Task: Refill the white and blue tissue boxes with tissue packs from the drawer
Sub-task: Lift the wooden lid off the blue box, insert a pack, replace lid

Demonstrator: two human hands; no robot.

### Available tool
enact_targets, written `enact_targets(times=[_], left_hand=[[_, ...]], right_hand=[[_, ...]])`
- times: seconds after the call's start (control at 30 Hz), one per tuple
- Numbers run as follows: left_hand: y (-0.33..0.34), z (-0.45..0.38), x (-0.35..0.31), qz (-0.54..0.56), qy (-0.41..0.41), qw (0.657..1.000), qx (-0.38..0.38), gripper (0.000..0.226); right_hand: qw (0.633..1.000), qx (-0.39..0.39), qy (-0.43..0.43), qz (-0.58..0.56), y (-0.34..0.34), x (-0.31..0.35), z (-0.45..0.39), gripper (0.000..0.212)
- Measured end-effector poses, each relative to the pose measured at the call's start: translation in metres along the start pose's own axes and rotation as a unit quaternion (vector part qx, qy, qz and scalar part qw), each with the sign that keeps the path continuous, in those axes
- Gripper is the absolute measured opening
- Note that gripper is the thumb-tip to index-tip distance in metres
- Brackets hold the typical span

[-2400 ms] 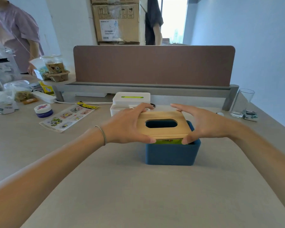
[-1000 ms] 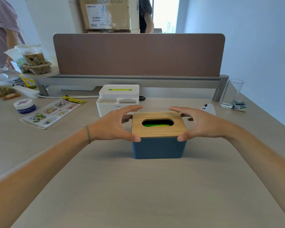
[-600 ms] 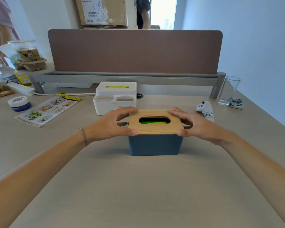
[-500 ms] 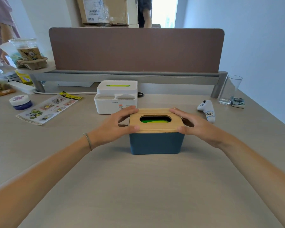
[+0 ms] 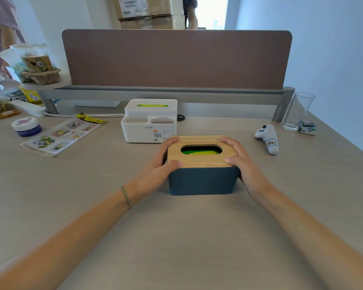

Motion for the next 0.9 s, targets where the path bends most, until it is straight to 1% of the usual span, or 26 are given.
enact_targets(times=[0.07, 0.13, 0.23, 0.37, 0.57, 0.73, 0.9], left_hand=[[0.013, 0.003, 0.002, 0.056, -0.018, 0.996, -0.068, 0.053], [0.020, 0.000, 0.001, 0.081, -0.025, 0.986, -0.142, 0.042], [0.025, -0.019, -0.001, 0.074, -0.010, 0.979, -0.188, 0.038], [0.031, -0.061, 0.003, 0.064, -0.005, 0.976, -0.206, 0.040], [0.037, -0.138, 0.020, 0.076, -0.005, 0.975, -0.210, 0.041], [0.035, -0.187, 0.048, 0.078, -0.018, 0.974, -0.211, 0.041], [0.030, -0.215, 0.071, 0.069, -0.023, 0.974, -0.214, 0.040]], right_hand=[[0.997, -0.037, -0.003, -0.068, 0.009, -0.006, 0.000, 0.049], [0.991, -0.071, -0.001, -0.117, 0.014, -0.006, -0.001, 0.046], [0.985, -0.102, 0.004, -0.140, 0.010, -0.003, -0.010, 0.041], [0.980, -0.144, 0.014, -0.137, -0.010, 0.009, -0.040, 0.038], [0.974, -0.181, 0.023, -0.137, -0.043, 0.020, -0.105, 0.036], [0.971, -0.187, 0.015, -0.147, -0.058, 0.021, -0.159, 0.032], [0.968, -0.194, 0.009, -0.157, -0.066, 0.016, -0.191, 0.034]])
Point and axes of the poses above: each hand's wrist, its own z-axis away from the middle knuckle, its own y-axis out of the palm, x = y × z, the point moved 4 cm from there along -z, towards the middle knuckle, and after that the axes turned 14 degrees about y, right-handed, at the moved point
